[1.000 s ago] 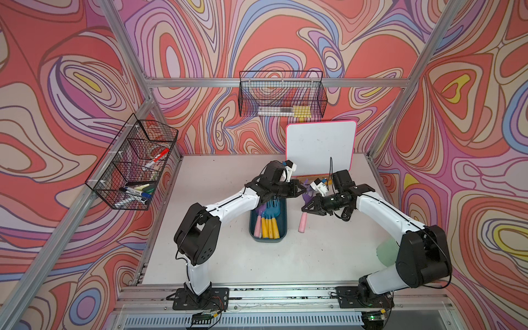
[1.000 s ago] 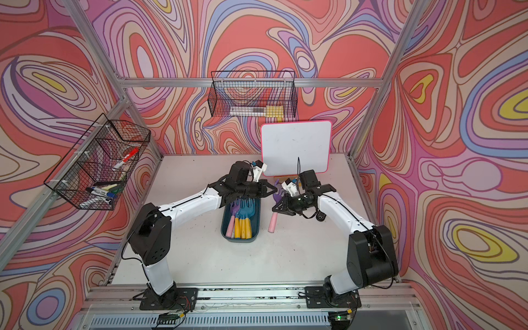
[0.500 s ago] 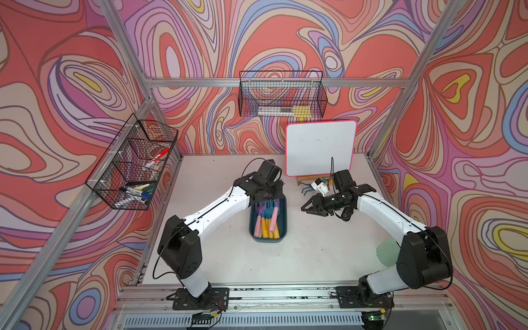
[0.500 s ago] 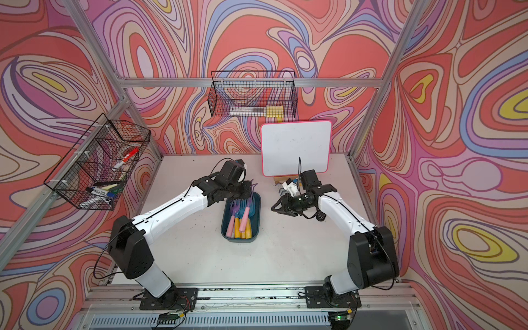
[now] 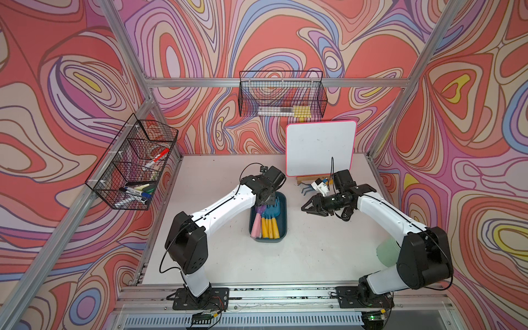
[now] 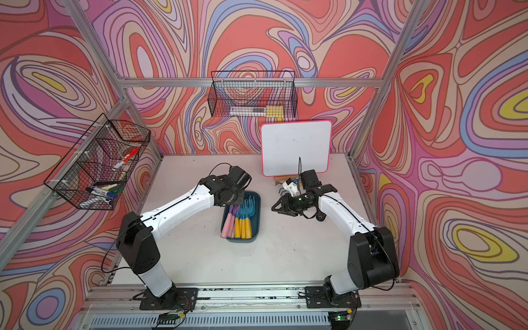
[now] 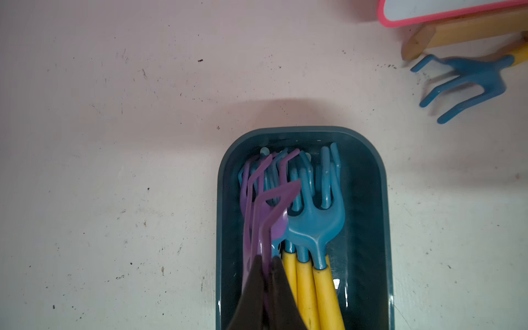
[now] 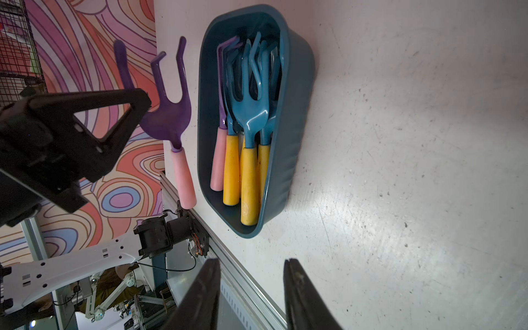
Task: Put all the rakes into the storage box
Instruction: Place the rake in the storage box.
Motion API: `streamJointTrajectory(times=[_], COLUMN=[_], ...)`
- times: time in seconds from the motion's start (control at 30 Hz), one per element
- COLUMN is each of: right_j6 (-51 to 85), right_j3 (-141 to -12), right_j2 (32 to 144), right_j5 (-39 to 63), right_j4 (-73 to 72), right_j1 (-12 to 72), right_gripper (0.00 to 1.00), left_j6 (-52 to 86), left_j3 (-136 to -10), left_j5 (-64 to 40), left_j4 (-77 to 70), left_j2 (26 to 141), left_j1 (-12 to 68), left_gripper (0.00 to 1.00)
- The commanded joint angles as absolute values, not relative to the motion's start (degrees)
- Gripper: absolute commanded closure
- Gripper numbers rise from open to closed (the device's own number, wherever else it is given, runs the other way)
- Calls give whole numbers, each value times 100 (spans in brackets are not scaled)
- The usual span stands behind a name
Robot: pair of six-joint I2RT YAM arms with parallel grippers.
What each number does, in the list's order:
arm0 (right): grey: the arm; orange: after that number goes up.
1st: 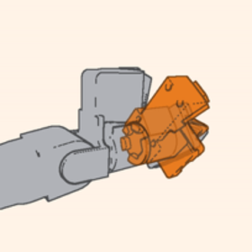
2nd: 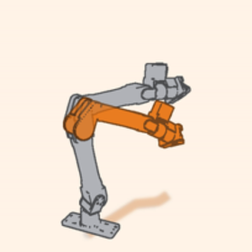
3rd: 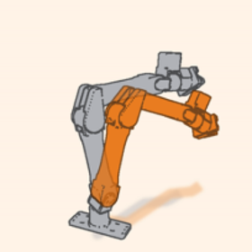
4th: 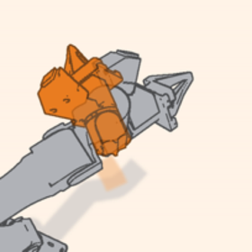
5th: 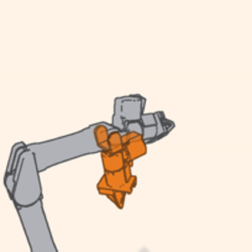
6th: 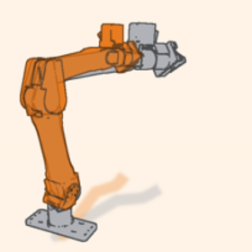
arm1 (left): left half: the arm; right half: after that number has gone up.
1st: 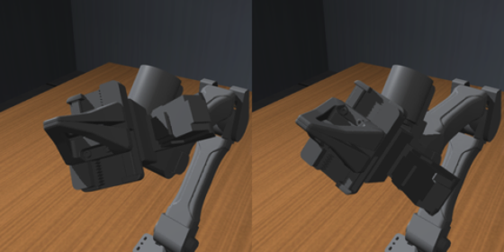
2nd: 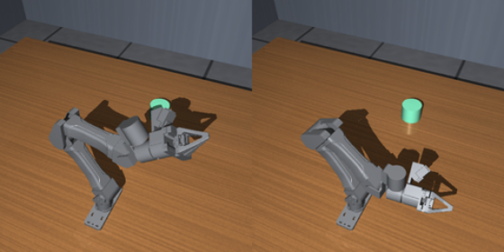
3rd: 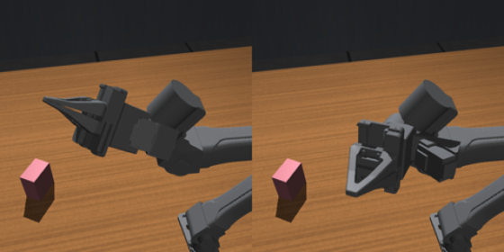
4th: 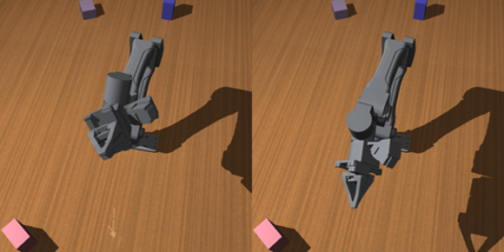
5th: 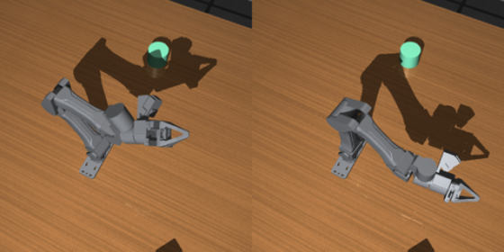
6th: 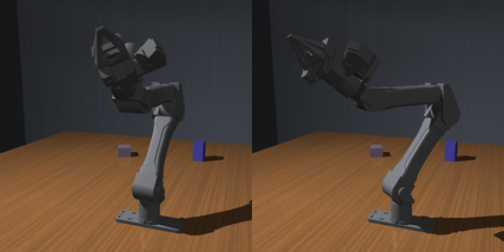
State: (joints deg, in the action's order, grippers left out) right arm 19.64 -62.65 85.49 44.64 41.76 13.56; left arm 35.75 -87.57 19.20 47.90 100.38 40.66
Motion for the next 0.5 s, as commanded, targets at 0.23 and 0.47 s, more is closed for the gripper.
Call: streamJointTrajectory(times=[0.23,0.47], right_j6=[1977,1969], right_j3=[-6192,-6178], right_j2=[8343,8292], right_j5=[4359,4329], right_j4=[4156,4151], right_j1=[1345,1351], right_gripper=[62,62], left_j6=[3701,3713], left_j3=[-9441,-9583], left_j5=[2119,2134], left_j4=[5089,5220], left_j2=[10628,10904], left_j1=[4113,4131], left_gripper=[100,100])
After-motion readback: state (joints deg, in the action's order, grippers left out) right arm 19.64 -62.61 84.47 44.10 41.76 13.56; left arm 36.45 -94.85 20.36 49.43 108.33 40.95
